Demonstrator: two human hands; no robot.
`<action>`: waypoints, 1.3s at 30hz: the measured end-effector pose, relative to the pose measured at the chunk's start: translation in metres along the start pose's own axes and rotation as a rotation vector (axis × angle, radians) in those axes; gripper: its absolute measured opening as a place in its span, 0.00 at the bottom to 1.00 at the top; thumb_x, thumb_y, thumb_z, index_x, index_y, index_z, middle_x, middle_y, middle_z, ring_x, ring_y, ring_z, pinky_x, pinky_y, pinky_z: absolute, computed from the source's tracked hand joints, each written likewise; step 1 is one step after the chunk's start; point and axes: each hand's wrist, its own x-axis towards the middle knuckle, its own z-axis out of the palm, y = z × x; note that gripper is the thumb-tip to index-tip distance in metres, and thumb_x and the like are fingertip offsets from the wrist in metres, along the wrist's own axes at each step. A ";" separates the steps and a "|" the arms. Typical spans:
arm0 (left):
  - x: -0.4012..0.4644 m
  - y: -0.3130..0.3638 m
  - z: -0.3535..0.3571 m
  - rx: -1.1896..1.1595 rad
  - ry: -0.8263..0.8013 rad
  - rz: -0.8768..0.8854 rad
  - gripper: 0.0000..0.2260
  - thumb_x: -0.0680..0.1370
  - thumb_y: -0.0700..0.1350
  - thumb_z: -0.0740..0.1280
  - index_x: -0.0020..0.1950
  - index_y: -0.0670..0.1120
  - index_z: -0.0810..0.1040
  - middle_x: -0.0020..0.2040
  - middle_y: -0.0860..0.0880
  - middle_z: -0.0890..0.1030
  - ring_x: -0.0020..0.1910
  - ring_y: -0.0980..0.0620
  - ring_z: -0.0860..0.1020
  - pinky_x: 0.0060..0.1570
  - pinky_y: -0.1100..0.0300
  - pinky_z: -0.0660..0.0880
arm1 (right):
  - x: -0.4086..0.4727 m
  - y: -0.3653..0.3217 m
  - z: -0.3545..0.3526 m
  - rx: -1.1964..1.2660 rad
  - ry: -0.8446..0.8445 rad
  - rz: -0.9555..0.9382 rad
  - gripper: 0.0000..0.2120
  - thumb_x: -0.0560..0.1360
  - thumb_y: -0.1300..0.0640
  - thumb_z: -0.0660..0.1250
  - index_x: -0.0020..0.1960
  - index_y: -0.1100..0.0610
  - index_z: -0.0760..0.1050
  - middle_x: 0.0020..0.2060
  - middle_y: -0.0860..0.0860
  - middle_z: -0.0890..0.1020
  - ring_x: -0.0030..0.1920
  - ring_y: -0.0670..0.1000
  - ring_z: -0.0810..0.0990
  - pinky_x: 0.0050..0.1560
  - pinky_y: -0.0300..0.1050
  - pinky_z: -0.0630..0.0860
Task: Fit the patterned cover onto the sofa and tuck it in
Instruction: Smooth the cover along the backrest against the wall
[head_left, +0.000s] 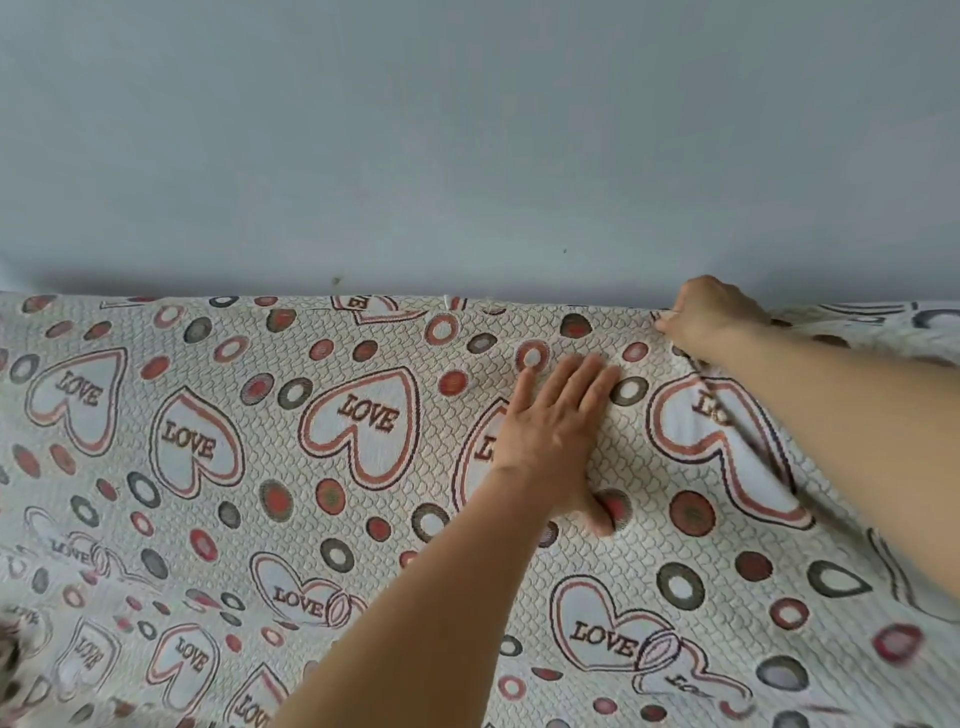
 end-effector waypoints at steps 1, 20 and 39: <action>0.001 0.000 0.000 -0.004 -0.004 -0.005 0.68 0.53 0.69 0.76 0.77 0.51 0.35 0.78 0.54 0.39 0.76 0.52 0.35 0.74 0.44 0.36 | -0.001 0.000 0.002 -0.025 -0.002 -0.007 0.11 0.76 0.54 0.66 0.50 0.62 0.74 0.53 0.61 0.79 0.52 0.62 0.78 0.46 0.47 0.71; 0.001 0.002 -0.006 -0.006 -0.061 -0.036 0.67 0.55 0.71 0.74 0.76 0.51 0.33 0.78 0.55 0.38 0.76 0.53 0.36 0.74 0.45 0.36 | -0.124 0.127 -0.040 -0.504 0.079 -0.487 0.33 0.77 0.36 0.33 0.78 0.49 0.42 0.78 0.48 0.46 0.77 0.50 0.45 0.76 0.53 0.43; 0.002 0.036 -0.008 -0.029 -0.066 -0.179 0.71 0.49 0.80 0.66 0.75 0.48 0.29 0.77 0.52 0.32 0.75 0.50 0.32 0.71 0.36 0.37 | -0.109 0.136 -0.039 -0.217 0.491 -0.373 0.11 0.67 0.70 0.70 0.45 0.62 0.72 0.43 0.57 0.76 0.45 0.58 0.72 0.41 0.52 0.71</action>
